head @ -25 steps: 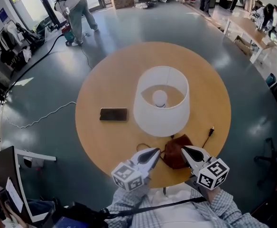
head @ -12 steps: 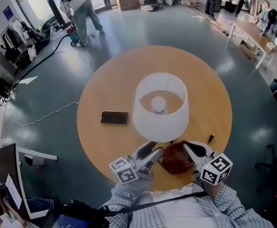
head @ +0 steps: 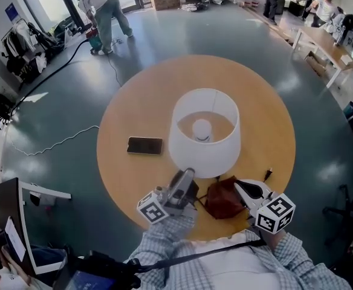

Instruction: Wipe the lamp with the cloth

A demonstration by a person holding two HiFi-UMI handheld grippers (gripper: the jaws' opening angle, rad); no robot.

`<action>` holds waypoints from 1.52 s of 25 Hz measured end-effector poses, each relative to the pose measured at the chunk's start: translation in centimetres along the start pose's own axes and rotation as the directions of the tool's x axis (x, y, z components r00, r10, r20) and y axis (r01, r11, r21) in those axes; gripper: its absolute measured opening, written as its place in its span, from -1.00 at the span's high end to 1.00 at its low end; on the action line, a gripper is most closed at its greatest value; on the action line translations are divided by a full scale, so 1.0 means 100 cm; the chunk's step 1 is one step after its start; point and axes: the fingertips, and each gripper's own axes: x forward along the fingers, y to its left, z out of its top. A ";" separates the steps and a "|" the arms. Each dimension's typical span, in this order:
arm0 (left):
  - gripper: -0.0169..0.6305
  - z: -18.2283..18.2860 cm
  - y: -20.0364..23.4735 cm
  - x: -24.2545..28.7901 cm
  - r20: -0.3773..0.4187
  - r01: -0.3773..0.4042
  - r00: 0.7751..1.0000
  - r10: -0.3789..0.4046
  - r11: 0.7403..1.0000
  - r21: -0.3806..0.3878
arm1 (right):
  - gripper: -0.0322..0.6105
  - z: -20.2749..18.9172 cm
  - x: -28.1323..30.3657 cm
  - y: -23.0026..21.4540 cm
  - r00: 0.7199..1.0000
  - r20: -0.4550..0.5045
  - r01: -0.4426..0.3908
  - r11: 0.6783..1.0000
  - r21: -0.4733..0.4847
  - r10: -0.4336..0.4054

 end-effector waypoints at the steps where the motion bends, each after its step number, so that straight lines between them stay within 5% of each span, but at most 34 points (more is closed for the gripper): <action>1: 0.36 0.000 0.000 0.000 -0.001 0.006 1.000 -0.006 1.000 0.001 | 0.89 -0.003 0.001 -0.001 1.000 -0.020 0.004 1.000 -0.027 -0.005; 7: 0.41 -0.003 -0.002 0.000 0.019 0.005 1.000 -0.005 1.000 0.000 | 0.89 -0.033 0.006 0.005 0.986 -0.163 -0.046 0.997 -0.065 0.035; 12: 0.41 0.001 0.000 -0.001 0.033 -0.004 0.999 0.004 1.000 -0.001 | 0.89 -0.088 0.023 0.000 0.925 -0.380 -0.103 0.969 -0.225 0.010; 17: 0.41 -0.001 0.000 -0.001 0.042 -0.008 0.999 0.008 1.000 -0.007 | 0.22 -0.141 0.036 0.001 0.846 -0.533 -0.175 0.943 -0.283 -0.002; 22: 0.41 0.001 0.000 -0.003 0.056 -0.012 0.998 0.012 1.000 -0.002 | 0.11 -0.162 0.045 0.009 0.795 -0.607 -0.222 0.926 -0.306 -0.010; 29: 0.41 0.002 0.001 -0.002 0.068 -0.016 0.998 0.017 1.000 -0.010 | 0.19 -0.174 0.050 0.004 0.801 -0.597 -0.242 0.939 -0.246 0.050; 34: 0.41 0.002 0.002 -0.003 0.084 -0.023 0.996 0.025 1.000 -0.019 | 0.57 -0.172 0.048 0.008 0.785 -0.612 -0.230 0.963 -0.144 0.096; 38: 0.41 0.003 0.004 -0.004 0.088 -0.026 0.996 0.028 0.999 -0.022 | 0.60 -0.144 0.039 0.005 0.853 -0.507 -0.188 0.979 -0.076 0.124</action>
